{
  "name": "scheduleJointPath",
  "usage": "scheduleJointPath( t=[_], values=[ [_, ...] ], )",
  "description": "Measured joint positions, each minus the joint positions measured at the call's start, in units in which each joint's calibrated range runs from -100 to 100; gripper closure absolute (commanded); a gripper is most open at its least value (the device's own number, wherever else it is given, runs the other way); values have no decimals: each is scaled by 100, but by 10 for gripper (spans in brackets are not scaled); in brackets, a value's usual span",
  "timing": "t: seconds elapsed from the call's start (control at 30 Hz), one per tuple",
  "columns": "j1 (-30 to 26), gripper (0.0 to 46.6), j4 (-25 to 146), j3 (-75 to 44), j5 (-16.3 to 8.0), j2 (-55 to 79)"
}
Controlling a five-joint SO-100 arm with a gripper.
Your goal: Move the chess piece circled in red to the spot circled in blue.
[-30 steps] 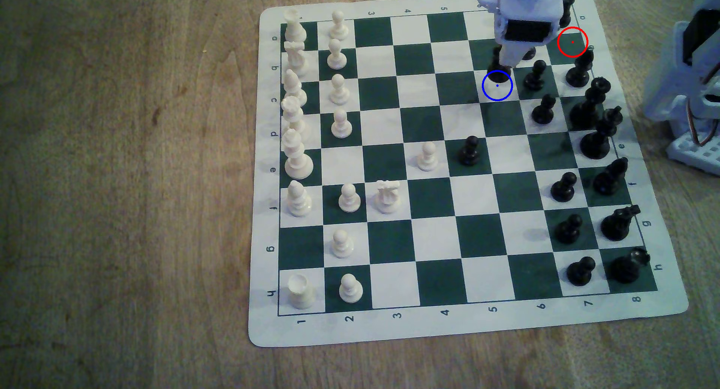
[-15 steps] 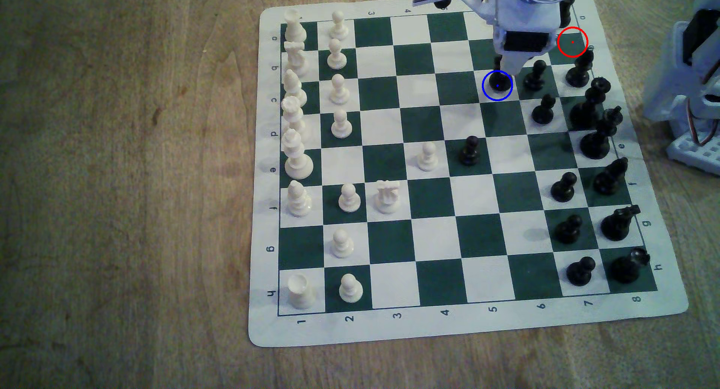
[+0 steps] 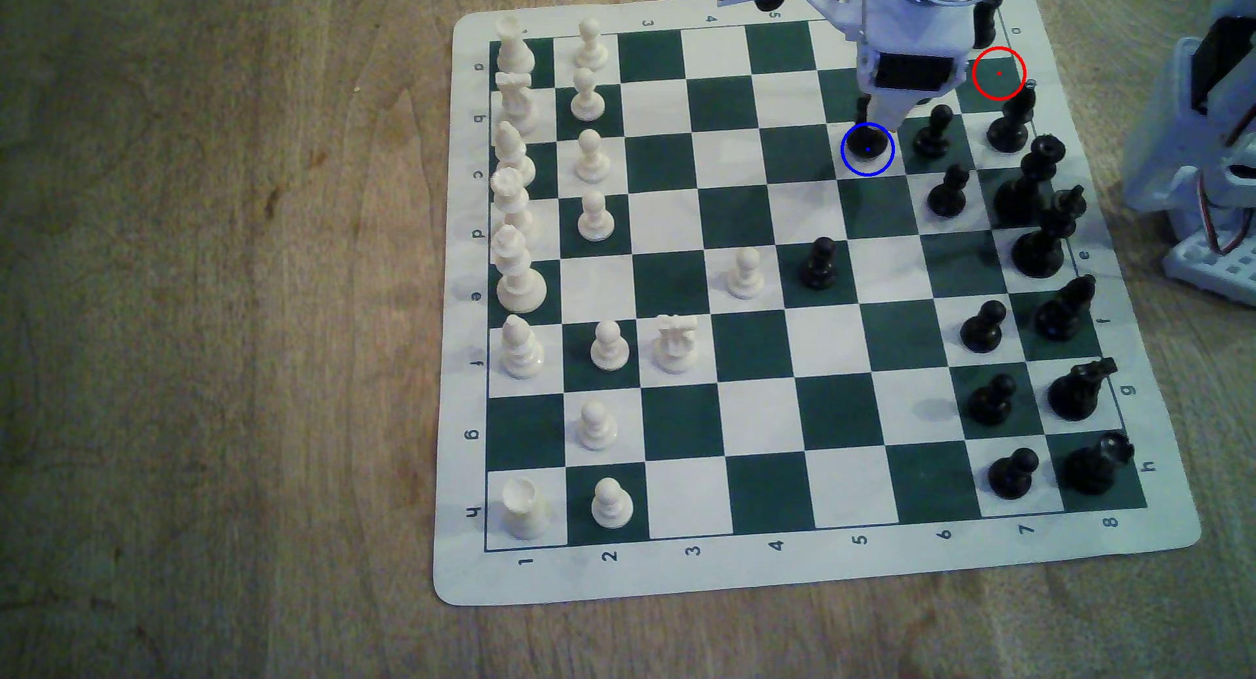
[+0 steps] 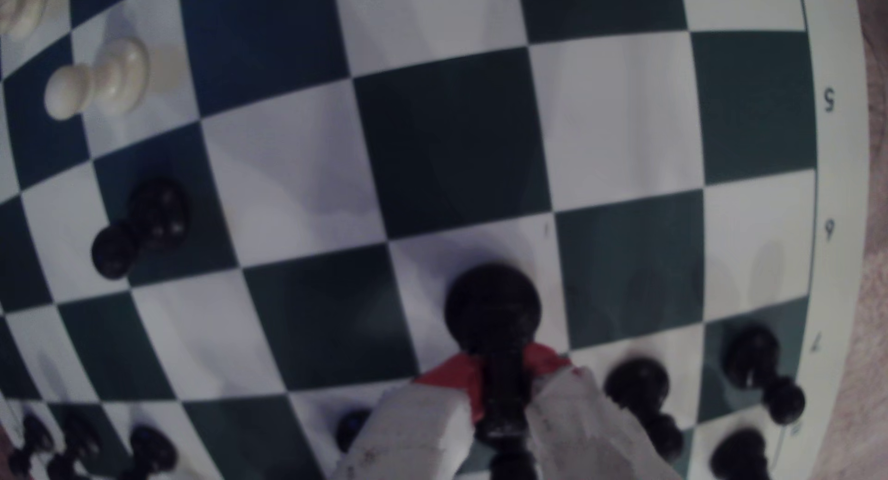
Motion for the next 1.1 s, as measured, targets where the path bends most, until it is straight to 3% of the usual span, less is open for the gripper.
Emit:
scheduleJointPath(
  t=[0.27,0.33,0.6,1.1],
  values=[
    [0,423,-56,18,-10,75],
    [0,365,-40,63,-10,84],
    [-52,287,-64,99,-59,84],
    [206,268,167,262,-39,-762]
  ],
)
